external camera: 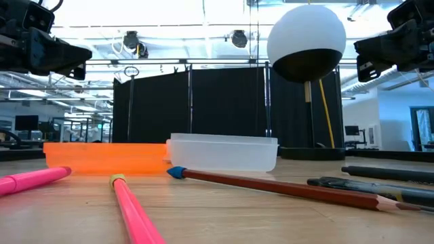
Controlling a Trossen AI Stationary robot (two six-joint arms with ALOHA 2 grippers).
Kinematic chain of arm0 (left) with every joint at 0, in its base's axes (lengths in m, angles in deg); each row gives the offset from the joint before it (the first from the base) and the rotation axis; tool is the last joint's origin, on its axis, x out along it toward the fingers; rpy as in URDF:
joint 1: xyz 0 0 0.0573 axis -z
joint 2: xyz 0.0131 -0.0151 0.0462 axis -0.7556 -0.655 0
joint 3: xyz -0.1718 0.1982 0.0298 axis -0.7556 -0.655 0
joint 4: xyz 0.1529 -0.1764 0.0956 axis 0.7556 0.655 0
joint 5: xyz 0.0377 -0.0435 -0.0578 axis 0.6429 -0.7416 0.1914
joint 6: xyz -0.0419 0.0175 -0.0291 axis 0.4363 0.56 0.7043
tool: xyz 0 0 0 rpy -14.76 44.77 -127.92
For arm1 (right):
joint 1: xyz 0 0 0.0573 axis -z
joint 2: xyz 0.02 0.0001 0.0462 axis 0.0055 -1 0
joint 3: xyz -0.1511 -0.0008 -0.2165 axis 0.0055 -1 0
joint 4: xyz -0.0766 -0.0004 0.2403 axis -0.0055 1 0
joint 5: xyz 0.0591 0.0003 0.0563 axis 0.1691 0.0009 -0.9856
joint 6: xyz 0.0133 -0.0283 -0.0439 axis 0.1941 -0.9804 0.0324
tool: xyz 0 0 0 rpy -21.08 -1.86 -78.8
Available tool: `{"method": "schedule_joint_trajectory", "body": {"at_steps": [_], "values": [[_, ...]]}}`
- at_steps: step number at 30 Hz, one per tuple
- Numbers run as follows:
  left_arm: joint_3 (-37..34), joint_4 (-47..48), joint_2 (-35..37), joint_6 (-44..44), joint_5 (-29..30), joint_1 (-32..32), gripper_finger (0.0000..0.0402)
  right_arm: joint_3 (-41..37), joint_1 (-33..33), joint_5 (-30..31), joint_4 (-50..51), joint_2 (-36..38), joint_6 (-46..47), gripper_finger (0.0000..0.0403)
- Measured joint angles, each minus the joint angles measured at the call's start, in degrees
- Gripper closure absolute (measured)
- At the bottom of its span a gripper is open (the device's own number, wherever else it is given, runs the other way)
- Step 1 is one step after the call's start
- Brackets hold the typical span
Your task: Pick & place school supplies into a supply box
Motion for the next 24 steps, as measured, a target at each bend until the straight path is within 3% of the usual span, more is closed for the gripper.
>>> {"method": "schedule_joint_trajectory", "body": {"at_steps": [11,24], "values": [[0.0,-0.01,0.01,0.65,-0.01,-0.02,0.0376,0.03,0.01,0.06,-1.85,0.0,-1.19,0.0403],[-0.04,-6.51,0.01,16.4,-0.25,0.0,0.0376,0.02,0.01,0.06,-9.31,0.02,-4.25,0.0403]]}}
